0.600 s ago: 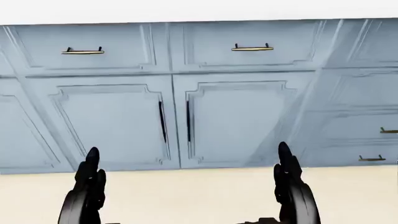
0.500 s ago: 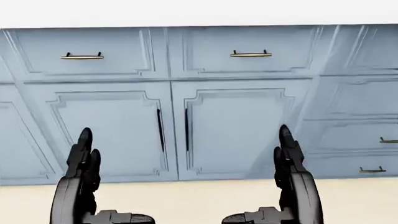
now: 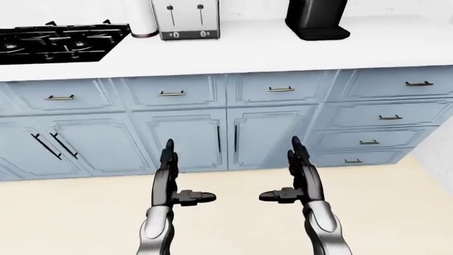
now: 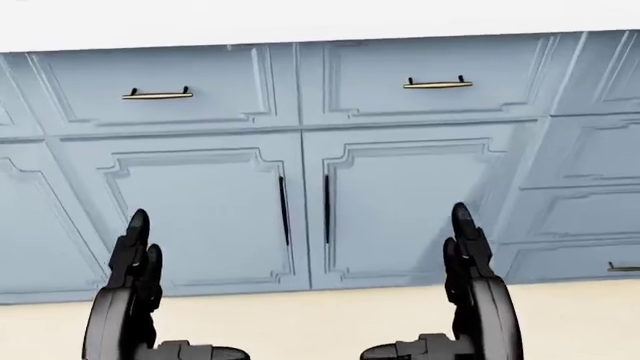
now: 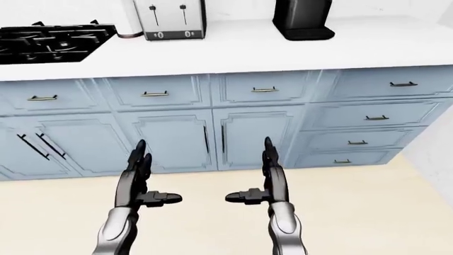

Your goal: Push down the lever of the toaster to turn it on.

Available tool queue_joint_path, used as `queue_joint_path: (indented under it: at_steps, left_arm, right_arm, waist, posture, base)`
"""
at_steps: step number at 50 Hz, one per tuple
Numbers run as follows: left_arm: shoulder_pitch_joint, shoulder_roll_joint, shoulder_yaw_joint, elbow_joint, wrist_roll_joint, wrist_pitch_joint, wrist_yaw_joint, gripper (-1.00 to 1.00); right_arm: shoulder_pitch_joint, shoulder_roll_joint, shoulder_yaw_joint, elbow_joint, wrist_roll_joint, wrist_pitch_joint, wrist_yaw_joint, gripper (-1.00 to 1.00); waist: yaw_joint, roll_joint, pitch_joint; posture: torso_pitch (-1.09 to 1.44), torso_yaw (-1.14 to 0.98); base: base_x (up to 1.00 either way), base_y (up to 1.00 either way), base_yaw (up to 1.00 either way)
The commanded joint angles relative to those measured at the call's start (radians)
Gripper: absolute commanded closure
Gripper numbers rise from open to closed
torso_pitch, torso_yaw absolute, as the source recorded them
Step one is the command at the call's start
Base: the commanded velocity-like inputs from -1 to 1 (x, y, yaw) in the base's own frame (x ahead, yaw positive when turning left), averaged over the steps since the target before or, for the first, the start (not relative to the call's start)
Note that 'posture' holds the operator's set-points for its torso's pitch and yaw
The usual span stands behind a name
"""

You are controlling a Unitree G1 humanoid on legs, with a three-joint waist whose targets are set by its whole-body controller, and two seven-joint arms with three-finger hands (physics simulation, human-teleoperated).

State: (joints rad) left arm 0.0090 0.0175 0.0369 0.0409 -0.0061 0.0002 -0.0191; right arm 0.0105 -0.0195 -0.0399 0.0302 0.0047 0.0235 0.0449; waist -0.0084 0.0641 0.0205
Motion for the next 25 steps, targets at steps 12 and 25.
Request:
queue_joint_path:
  at_steps: [12,25]
  left_arm:
    - [-0.011,0.002,0.004,-0.032,0.001,-0.034,0.005,-1.0]
    - [-0.013,0.001,0.005,-0.027,0.001,-0.037,0.008,-1.0]
  right_arm:
    - [-0.007,0.0,0.004,-0.04,0.005,-0.02,0.006,-1.0]
    - [-0.008,0.0,0.003,-0.04,0.005,-0.02,0.005,-1.0]
  waist:
    - [0.004,-0.082,0.0]
    - [-0.006,-0.075,0.0]
  posture:
    - [0.0,0.0]
    - [0.0,0.0]
  base:
    - [0.0,0.31,0.0]
    - [0.0,0.33,0.0]
